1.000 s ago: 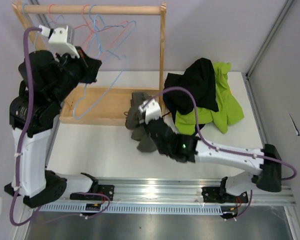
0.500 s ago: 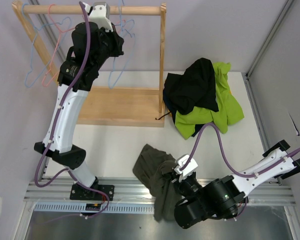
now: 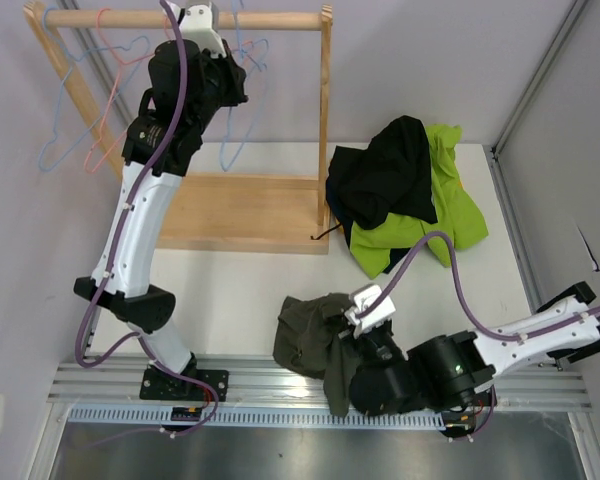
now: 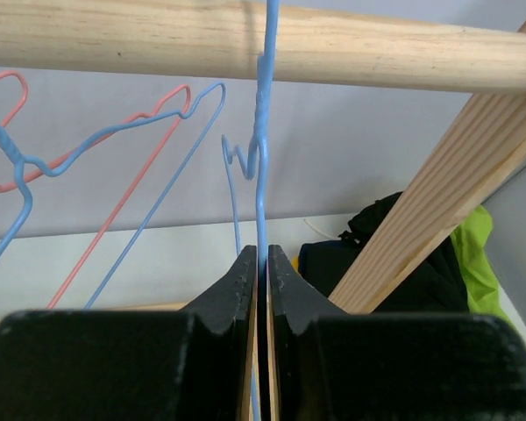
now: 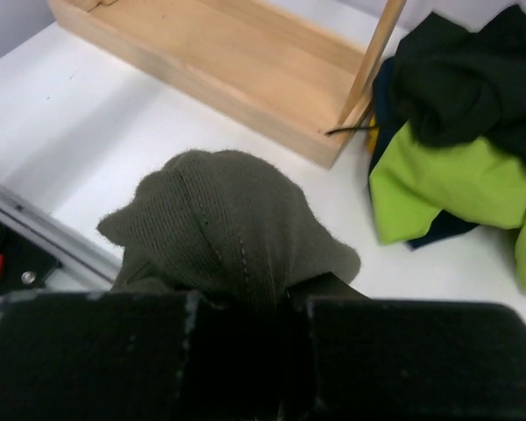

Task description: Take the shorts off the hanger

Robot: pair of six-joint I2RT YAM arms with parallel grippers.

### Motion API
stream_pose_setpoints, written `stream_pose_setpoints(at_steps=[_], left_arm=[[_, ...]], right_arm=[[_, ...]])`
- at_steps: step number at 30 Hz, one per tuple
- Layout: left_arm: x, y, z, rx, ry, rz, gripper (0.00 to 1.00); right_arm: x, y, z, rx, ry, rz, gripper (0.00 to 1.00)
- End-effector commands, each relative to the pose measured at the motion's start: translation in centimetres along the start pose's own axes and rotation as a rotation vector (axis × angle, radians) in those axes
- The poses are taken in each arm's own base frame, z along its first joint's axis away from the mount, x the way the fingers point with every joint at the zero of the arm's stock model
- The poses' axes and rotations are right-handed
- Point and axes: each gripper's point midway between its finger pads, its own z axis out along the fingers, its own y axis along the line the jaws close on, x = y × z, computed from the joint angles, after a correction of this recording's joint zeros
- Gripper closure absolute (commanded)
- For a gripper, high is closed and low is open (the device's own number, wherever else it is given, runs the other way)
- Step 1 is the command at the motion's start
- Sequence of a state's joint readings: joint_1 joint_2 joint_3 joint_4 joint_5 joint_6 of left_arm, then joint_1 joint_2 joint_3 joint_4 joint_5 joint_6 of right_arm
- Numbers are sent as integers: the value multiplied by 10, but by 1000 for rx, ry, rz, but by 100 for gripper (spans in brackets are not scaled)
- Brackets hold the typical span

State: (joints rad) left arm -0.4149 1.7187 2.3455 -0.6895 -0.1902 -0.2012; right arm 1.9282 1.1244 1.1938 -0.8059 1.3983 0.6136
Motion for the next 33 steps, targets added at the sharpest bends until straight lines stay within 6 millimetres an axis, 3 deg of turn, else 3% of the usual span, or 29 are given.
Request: stream_pose_setpoints(at_steps=[1, 2, 3, 4, 7, 8, 10, 11, 14, 15, 16, 17, 19, 20, 21, 22, 23, 25, 26, 28, 29, 31, 32, 33], left_arm=[[-12, 5, -4, -8, -48, -17, 79], [0, 5, -2, -6, -21, -13, 65], [6, 6, -2, -7, -9, -14, 59], [-1, 6, -9, -2, -32, -18, 54], [4, 8, -12, 0, -24, -13, 46], [3, 8, -14, 1, -24, -10, 45], [3, 9, -18, 0, -17, -5, 40], [0, 9, -21, 0, -21, -9, 34], [-4, 6, -34, 22, -26, -18, 23], [-6, 5, -38, 29, -30, -28, 21], [4, 6, -37, 30, -10, -28, 20], [-5, 5, -49, 42, -38, -36, 19], [-2, 5, -56, 54, -41, -45, 17], [5, 6, -58, 53, -31, -47, 16], [-4, 6, -71, 61, -59, -53, 15], [5, 8, -71, 59, -44, -49, 15], [8, 10, -72, 51, -43, -46, 13], [7, 12, -80, 54, -48, -37, 12], [9, 14, -81, 48, -42, -30, 11], [6, 14, -88, 49, -48, -24, 10], [6, 15, -89, 46, -50, -24, 8], [4, 14, -95, 54, -58, -28, 7], [4, 14, -97, 59, -60, -36, 6], [4, 12, -98, 67, -61, -41, 6]], right_arm=[[-76, -24, 17, 38, -101, 85, 100], [-87, -32, 22, 35, -107, 40, 100], [-99, -43, 37, 30, -112, 34, 100], [-122, -54, 41, 29, -136, 55, 100], [-153, -88, 69, 91, -174, -31, 100], [-178, -103, 68, 114, -212, -14, 100], [-203, -126, 83, 164, -247, -59, 100], [-235, -143, 76, 185, -305, -34, 100], [-276, -171, 90, 258, -361, -49, 100], [-311, -189, 73, 287, -430, -26, 100], [-323, -210, 75, 351, -446, -38, 100], [-348, -217, 76, 367, -498, -29, 100], [-361, -236, 87, 414, -515, -47, 100], [-370, -258, 99, 466, -540, -65, 100], [-372, -267, 106, 487, -552, -73, 100], [-371, -277, 113, 499, -560, -60, 100], [-363, -303, 123, 548, -541, -73, 100], [-343, -327, 147, 566, -504, -44, 100], [-315, -349, 170, 558, -449, 10, 100], [-281, -362, 194, 524, -393, 73, 100], [-227, -364, 226, 493, -282, 117, 100], [-190, -366, 242, 492, -246, 137, 100], [-137, -363, 262, 479, -162, 176, 100], [-110, -359, 271, 469, -127, 206, 100]])
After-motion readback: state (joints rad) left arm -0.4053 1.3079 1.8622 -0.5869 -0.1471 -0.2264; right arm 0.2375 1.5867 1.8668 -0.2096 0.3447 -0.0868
